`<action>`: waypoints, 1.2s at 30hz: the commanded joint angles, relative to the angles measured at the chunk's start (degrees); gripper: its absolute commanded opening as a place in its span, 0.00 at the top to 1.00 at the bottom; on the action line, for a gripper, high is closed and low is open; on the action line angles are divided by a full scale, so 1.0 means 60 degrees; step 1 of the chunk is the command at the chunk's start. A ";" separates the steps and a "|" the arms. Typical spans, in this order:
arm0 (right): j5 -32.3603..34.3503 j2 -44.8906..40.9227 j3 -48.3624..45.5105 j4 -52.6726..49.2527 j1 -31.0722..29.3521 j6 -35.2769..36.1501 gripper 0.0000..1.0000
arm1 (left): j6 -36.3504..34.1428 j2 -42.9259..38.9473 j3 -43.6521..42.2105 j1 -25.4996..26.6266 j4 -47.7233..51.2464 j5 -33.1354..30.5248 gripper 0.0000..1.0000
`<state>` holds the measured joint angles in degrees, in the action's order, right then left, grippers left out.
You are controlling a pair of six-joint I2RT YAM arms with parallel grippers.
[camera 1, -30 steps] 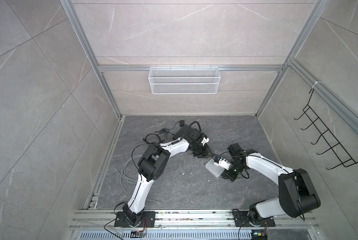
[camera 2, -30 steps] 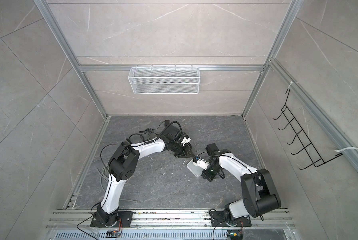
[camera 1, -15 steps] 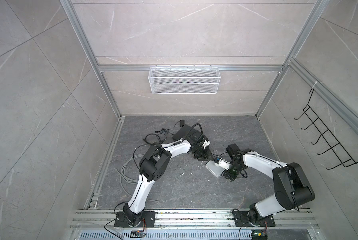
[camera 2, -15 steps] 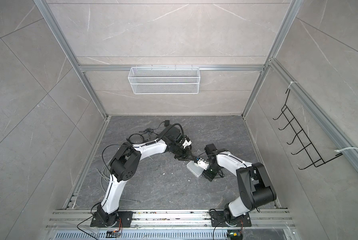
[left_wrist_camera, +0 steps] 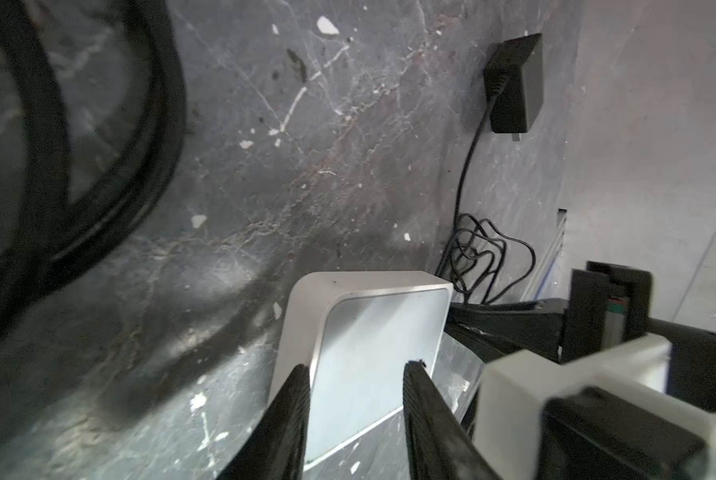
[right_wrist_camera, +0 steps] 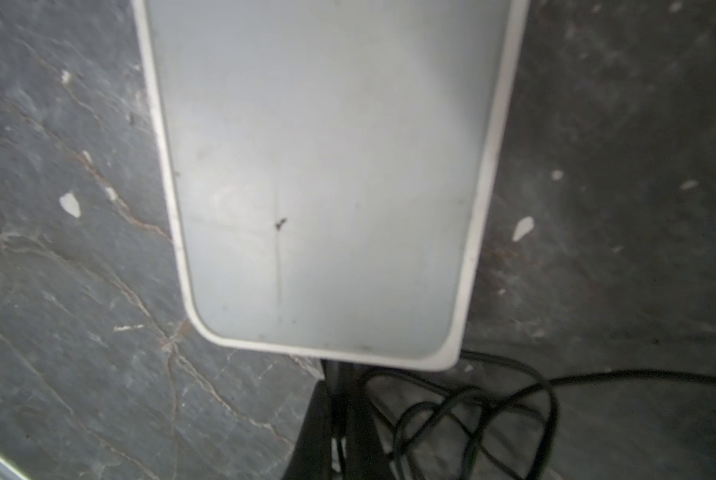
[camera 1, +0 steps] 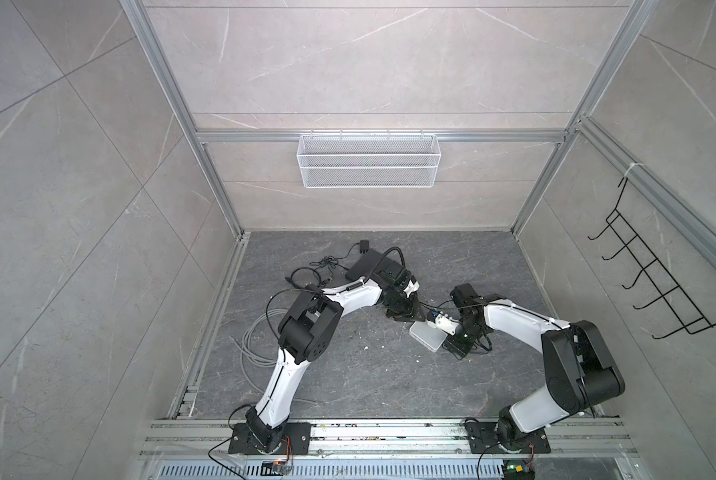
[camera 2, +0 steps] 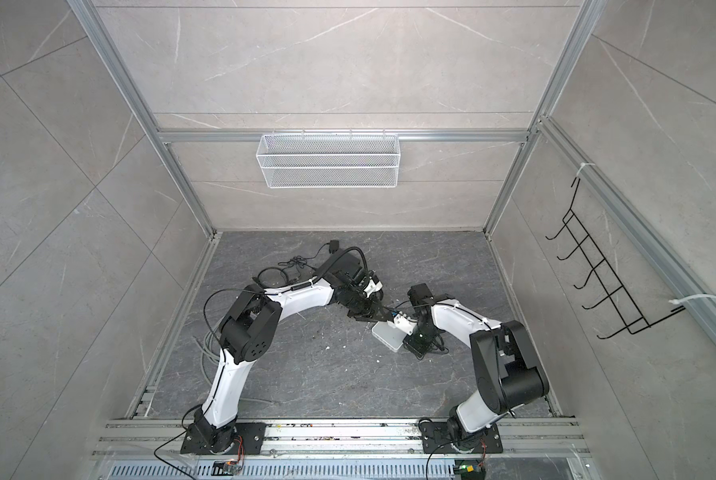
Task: Insert the plug into the switch port
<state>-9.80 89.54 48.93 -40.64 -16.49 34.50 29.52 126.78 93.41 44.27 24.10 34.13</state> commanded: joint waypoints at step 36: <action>0.1101 0.0465 0.0078 0.3391 -0.0832 0.1580 1.00 | -0.2073 0.0198 0.0855 -0.0417 0.2254 0.0606 0.61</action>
<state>-3.16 93.25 50.13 -27.20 -19.70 39.75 19.40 127.44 95.96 42.02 37.06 33.10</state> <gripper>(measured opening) 0.076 0.392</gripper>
